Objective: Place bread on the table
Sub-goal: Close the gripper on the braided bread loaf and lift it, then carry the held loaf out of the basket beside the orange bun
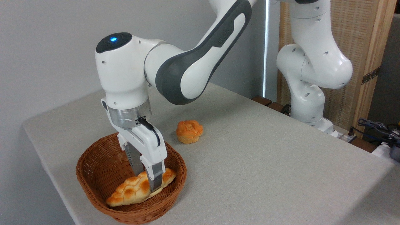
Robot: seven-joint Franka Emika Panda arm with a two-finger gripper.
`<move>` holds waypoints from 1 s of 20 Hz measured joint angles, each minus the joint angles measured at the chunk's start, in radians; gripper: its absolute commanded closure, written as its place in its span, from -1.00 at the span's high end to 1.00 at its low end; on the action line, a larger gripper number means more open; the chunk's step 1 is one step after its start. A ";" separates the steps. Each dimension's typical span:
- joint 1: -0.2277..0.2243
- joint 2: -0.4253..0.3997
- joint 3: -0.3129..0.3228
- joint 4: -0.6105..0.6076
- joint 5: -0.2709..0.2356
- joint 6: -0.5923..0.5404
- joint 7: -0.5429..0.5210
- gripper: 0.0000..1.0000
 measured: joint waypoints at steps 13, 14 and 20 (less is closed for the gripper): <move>0.004 -0.015 0.006 0.004 -0.003 -0.028 0.046 0.00; 0.005 -0.021 0.007 0.012 -0.006 -0.059 0.060 -0.01; 0.007 -0.038 0.006 0.097 -0.038 -0.184 0.069 -0.06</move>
